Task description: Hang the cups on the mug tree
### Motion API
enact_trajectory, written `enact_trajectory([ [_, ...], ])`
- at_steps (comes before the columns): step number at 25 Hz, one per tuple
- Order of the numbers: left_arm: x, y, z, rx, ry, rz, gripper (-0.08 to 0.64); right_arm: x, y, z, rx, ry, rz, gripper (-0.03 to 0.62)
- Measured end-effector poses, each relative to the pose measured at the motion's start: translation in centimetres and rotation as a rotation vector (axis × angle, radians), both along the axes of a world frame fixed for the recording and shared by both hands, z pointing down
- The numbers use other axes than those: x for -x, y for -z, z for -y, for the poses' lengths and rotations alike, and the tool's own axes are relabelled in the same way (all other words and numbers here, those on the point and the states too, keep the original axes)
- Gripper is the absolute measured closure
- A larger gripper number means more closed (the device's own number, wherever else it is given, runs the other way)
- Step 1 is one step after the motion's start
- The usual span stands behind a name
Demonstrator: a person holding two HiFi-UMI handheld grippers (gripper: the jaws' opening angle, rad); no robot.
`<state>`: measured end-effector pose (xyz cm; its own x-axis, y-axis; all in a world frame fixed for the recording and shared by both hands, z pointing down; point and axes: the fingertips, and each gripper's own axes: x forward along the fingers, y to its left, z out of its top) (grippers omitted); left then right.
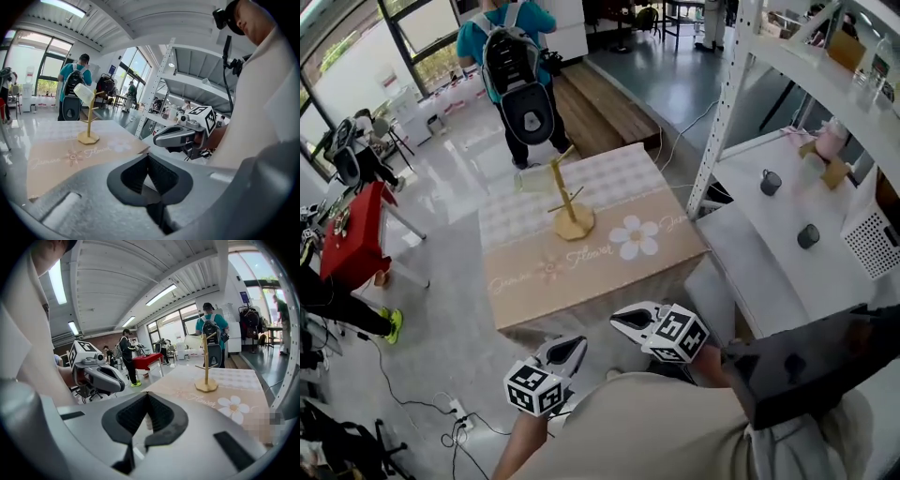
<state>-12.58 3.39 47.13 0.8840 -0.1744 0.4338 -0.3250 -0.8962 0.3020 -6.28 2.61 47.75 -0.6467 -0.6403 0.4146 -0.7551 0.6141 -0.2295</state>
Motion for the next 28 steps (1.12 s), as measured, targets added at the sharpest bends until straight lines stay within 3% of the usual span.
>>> enact_trajectory([
  [9, 0.4, 0.4, 1.0, -0.049, -0.014, 0.020, 0.552, 0.2, 0.4, -0.1, -0.018, -0.001, -0.015, 0.578],
  [28, 1.3, 0.0, 1.3, -0.041, -0.013, 0.035, 0.552, 0.0, 1.6, 0.4, -0.053, -0.005, -0.045, 0.578],
])
